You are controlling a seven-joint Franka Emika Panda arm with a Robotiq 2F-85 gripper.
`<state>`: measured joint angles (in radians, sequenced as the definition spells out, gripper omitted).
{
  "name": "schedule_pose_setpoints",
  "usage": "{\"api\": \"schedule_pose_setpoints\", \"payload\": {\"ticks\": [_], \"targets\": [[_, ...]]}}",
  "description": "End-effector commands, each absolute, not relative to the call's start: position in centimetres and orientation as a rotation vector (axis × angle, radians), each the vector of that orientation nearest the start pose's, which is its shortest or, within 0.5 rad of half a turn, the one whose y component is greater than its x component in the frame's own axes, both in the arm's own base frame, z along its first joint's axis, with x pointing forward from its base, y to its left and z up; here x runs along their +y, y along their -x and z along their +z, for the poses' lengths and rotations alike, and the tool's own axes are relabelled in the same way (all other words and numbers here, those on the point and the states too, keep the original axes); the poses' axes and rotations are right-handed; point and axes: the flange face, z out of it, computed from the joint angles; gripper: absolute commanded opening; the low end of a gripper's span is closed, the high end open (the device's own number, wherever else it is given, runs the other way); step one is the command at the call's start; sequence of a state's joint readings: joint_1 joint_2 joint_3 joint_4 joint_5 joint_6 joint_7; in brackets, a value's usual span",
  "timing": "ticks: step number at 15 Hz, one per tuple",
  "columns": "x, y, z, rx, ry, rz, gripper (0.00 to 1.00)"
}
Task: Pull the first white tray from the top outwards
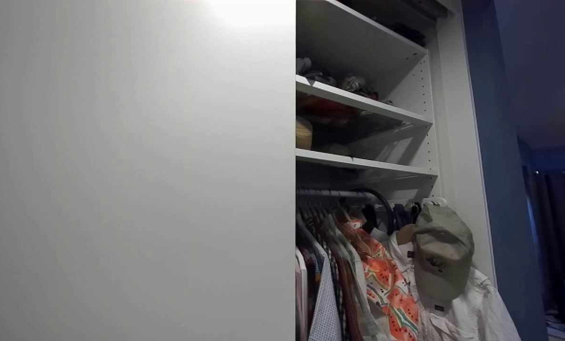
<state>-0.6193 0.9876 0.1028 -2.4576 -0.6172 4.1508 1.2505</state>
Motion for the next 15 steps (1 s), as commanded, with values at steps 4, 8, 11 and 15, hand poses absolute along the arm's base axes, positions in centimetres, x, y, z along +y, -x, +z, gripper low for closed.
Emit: {"api": "schedule_pose_setpoints", "payload": {"ticks": [4, 8, 11, 15], "targets": [[-7.3, -35.0, 1.8, 1.487, 1.952, -0.447, 0.04], [-6.3, -33.2, 2.5, 1.533, 1.967, -0.454, 0.04], [-5.8, -31.8, 2.9, 1.580, 1.971, -0.471, 0.39], [-5.6, -30.1, 4.7, 1.726, 1.985, -0.451, 0.58]]}}
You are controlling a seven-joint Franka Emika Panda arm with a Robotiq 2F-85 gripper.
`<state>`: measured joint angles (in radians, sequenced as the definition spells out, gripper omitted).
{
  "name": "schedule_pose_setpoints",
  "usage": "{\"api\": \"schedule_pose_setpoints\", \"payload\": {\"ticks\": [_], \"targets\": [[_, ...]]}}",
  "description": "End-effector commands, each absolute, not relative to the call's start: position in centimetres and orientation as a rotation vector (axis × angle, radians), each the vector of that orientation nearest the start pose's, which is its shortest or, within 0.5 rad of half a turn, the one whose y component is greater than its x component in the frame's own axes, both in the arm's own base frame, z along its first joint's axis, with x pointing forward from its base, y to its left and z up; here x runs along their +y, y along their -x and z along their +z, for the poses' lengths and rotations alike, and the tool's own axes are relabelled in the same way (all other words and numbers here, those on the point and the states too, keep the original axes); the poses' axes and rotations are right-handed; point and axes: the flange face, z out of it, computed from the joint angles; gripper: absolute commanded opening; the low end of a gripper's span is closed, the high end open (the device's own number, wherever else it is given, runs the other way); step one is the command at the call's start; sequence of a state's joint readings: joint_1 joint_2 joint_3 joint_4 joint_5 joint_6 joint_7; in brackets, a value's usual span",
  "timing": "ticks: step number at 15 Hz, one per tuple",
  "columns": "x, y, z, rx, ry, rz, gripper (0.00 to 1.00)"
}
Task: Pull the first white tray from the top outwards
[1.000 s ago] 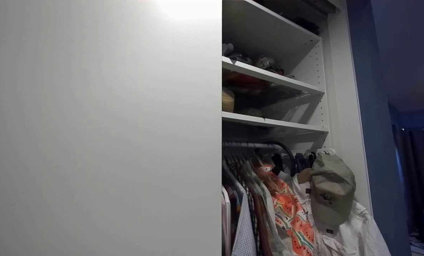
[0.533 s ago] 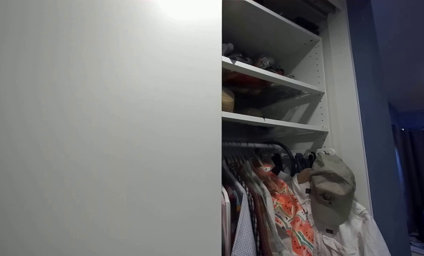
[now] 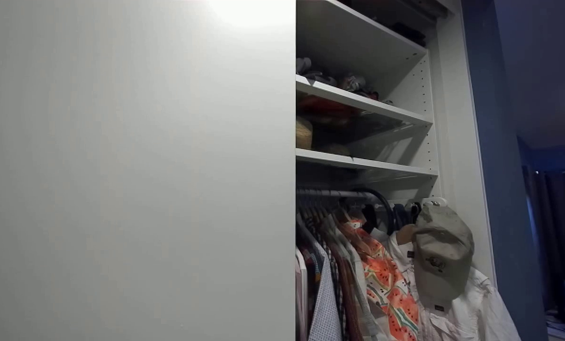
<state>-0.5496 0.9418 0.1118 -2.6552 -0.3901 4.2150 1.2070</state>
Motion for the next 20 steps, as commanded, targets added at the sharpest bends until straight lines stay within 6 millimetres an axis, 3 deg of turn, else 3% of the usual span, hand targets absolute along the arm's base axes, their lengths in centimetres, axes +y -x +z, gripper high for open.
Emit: {"api": "schedule_pose_setpoints", "payload": {"ticks": [1, 2, 3, 6, 8, 9, 13, 15, 20], "targets": [[-5.5, -29.4, 5.3, 1.772, 1.984, -0.460, 0.67], [-5.3, -28.7, 5.7, 1.806, 1.972, -0.469, 0.73], [-5.4, -30.3, 3.3, 1.835, 1.962, -0.455, 0.80], [-5.3, -29.4, 3.7, 1.943, 1.878, -0.522, 0.99], [-6.0, -29.6, 4.4, 1.934, 1.864, -0.630, 1.00], [-6.8, -30.8, 5.3, 1.954, 1.853, -0.632, 1.00], [-7.8, -32.3, 6.4, 1.972, 1.827, -0.709, 1.00], [-8.8, -31.7, 7.9, 1.952, 1.807, -0.701, 1.00], [-8.7, -32.0, 6.1, 1.861, 1.820, -0.514, 1.00]]}}
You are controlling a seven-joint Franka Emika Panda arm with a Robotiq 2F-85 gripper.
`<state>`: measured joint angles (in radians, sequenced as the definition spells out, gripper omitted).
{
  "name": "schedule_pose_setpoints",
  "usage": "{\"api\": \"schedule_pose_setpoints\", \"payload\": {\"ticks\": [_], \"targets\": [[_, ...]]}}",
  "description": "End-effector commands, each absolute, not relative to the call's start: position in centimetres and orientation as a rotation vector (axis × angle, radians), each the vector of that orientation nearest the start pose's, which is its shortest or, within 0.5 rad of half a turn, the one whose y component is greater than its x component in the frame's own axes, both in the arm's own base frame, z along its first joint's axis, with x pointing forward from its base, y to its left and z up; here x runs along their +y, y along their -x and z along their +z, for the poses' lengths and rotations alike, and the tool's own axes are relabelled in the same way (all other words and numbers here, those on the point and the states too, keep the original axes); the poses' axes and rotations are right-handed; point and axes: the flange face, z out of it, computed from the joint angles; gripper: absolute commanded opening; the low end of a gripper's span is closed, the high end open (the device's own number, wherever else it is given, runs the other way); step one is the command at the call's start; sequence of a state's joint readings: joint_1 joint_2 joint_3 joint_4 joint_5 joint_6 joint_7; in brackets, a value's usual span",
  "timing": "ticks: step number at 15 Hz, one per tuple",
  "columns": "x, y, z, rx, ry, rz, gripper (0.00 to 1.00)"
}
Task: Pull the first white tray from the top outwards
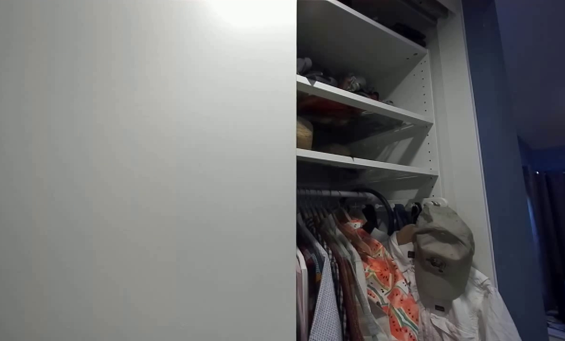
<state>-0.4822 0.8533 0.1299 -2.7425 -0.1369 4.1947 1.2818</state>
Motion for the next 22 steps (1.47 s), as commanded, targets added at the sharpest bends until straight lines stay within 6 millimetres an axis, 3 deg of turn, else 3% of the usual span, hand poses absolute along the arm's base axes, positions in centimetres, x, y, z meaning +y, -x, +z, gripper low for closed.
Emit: {"api": "schedule_pose_setpoints", "payload": {"ticks": [1, 8, 13, 16, 20, 22], "targets": [[-8.7, -31.8, 5.9, 1.838, 1.825, -0.458, 1.00], [-12.4, -31.0, 4.6, 1.896, 1.757, -0.266, 1.00], [-15.3, -33.1, 3.8, 1.935, 1.782, -0.232, 1.00], [-14.6, -33.8, 3.8, 1.925, 1.810, -0.142, 1.00], [-9.5, -31.6, 6.4, 1.818, 1.967, -0.068, 1.00], [-9.0, -30.2, 8.0, 1.916, 1.977, -0.166, 1.00]]}}
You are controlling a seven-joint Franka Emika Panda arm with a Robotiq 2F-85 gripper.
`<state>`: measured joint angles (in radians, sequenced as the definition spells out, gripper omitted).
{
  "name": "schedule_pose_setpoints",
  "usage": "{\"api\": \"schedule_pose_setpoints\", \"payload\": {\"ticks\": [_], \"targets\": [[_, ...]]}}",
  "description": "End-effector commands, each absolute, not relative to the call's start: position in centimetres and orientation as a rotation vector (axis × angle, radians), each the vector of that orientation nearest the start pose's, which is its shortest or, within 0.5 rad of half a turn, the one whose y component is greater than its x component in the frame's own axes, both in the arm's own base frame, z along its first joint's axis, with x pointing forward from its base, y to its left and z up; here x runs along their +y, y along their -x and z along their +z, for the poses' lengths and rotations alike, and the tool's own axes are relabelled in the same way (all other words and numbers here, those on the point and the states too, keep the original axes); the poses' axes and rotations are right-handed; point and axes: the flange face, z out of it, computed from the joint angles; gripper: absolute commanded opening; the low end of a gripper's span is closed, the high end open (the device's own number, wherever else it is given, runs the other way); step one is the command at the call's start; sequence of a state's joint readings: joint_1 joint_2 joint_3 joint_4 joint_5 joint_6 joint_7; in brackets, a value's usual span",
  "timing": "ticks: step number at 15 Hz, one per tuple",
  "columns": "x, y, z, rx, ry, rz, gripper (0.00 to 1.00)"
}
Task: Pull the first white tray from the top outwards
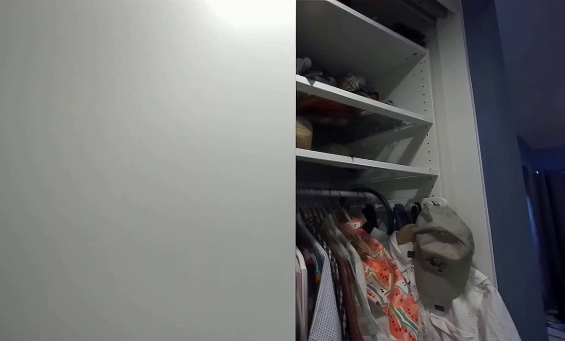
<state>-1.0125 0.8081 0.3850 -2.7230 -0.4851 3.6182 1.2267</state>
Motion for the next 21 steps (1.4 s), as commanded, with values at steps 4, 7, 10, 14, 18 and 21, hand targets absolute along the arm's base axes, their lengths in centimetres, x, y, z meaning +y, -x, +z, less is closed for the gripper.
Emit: {"api": "schedule_pose_setpoints", "payload": {"ticks": [4, 7, 10, 14, 18, 21], "targets": [[-10.2, -33.0, 6.7, 2.123, 1.913, -0.354, 1.00], [-10.1, -33.2, 6.0, 2.147, 1.921, -0.358, 1.00], [-9.5, -33.5, 6.2, 2.182, 1.934, -0.412, 1.00], [-10.0, -33.9, 6.9, 2.160, 1.976, -0.494, 1.00], [-10.7, -34.5, 7.6, 2.103, 2.018, -0.560, 1.00], [-11.7, -35.8, 7.7, 1.993, 2.059, -0.618, 1.00]]}}
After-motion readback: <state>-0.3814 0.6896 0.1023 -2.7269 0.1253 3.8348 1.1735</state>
